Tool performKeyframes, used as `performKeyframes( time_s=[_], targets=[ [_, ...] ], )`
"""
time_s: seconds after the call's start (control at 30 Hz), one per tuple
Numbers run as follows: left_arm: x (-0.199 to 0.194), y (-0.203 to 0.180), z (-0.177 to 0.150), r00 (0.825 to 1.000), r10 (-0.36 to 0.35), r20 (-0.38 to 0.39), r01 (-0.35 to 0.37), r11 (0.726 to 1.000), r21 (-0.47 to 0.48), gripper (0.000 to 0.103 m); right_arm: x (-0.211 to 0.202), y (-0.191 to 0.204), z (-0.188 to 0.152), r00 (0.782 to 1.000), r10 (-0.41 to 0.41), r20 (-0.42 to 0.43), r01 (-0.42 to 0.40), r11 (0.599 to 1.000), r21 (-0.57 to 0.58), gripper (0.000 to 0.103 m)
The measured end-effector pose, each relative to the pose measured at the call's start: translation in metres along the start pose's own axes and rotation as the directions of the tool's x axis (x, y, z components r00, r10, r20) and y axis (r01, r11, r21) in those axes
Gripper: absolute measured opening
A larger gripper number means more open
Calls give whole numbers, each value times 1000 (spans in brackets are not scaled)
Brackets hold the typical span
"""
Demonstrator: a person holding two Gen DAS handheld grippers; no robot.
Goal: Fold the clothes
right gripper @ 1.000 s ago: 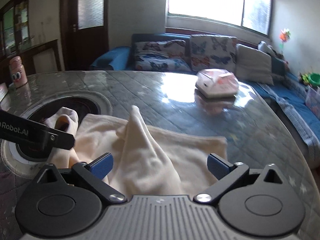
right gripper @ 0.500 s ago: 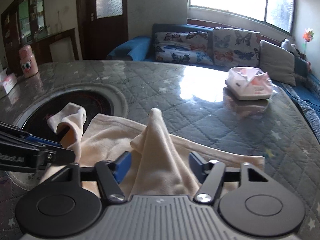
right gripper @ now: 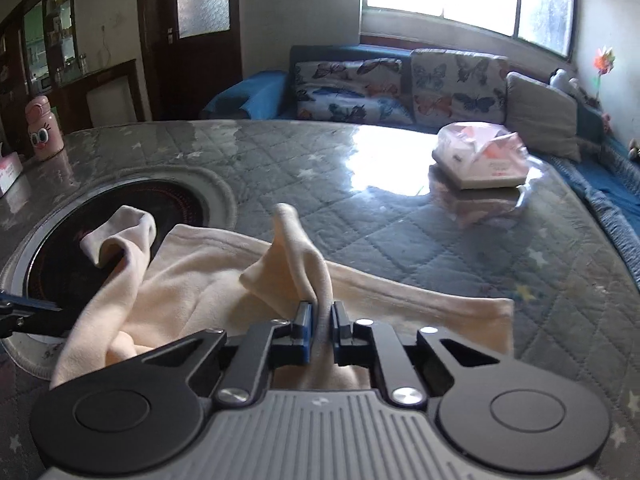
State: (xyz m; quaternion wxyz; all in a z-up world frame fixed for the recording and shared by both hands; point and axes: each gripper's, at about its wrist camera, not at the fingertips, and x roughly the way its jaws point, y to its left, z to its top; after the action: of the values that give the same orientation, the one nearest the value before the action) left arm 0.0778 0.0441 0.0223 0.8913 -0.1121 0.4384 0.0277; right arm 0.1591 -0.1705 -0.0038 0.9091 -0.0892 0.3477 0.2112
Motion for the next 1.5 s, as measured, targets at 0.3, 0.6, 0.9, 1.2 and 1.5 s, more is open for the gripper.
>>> performKeyframes(
  time_s=[0.3,0.6,0.9,1.2,1.5],
  targets=[
    [-18,-15,9,997,-54,46,54,999,4,55,-38,-21,-7,991,-113,72,110,993,38,7],
    [5,-61,11,996,-84,21,81,989,124,43,-108,-67,-52,947,-308,89,295,946,135,7],
    [-1,-49,-8,996,-82,28,77,987,143,6,-152,-88,-115,910,-414,-16,406,881,242,7],
    [-41,-2,-41,996,-12,93,2,995,100,3,-161,-89,-140,895,-440,-76,444,856,266,12],
    [-56,52,-85,995,85,48,-85,996,4,3,-170,-53,-127,895,-445,28,435,885,164,31]
  ],
)
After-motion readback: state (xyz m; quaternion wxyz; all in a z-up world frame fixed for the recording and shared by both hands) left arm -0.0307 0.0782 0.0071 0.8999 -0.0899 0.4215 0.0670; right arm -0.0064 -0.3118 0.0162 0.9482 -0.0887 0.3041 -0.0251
